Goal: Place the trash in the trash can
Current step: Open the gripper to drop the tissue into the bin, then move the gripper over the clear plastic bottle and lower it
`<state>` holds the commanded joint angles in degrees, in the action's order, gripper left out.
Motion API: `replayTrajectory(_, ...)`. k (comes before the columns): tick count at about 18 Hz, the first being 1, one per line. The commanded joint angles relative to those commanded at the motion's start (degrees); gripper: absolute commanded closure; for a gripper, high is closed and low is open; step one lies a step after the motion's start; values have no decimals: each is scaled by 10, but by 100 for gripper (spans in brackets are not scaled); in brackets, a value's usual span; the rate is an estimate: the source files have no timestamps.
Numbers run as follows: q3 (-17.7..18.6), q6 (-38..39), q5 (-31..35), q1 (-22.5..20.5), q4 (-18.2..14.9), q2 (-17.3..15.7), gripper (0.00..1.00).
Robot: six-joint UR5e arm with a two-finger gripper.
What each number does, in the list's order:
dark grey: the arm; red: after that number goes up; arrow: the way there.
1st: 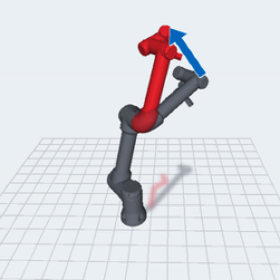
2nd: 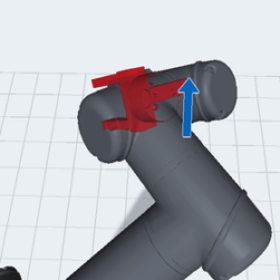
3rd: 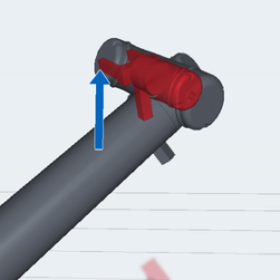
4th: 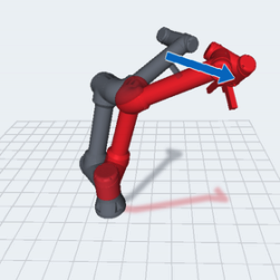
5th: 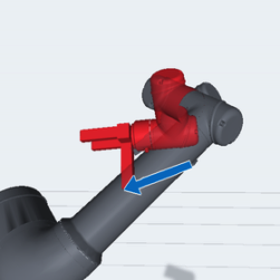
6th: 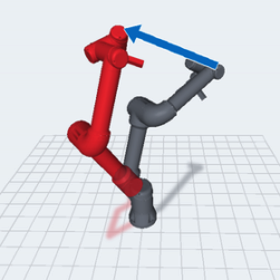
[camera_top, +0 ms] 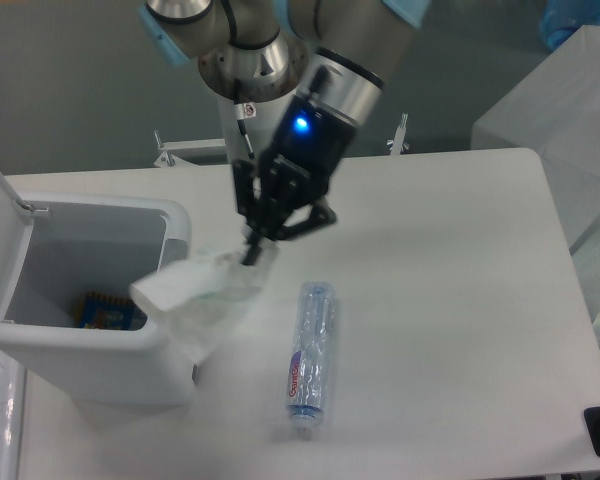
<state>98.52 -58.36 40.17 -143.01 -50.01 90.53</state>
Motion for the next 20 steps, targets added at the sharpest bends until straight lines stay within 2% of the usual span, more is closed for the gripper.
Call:
replayTrajectory(6, 32, -8, -1, 24, 2, -18, 100)
replayTrajectory(7, 31, -8, -1, 30, 2, -17, 93)
replayTrajectory(8, 31, -8, -2, 41, 2, -15, 80)
replayTrajectory(9, 31, -8, -2, 47, 2, -13, 54)
replayTrajectory(10, 31, -16, -3, 48, 3, -11, 5)
replayTrajectory(11, 31, -25, -3, 48, 4, -8, 0)
replayTrajectory(17, 23, -16, -2, 41, 3, -7, 0)
replayTrajectory(20, -1, 24, -3, 17, 3, 20, 0)
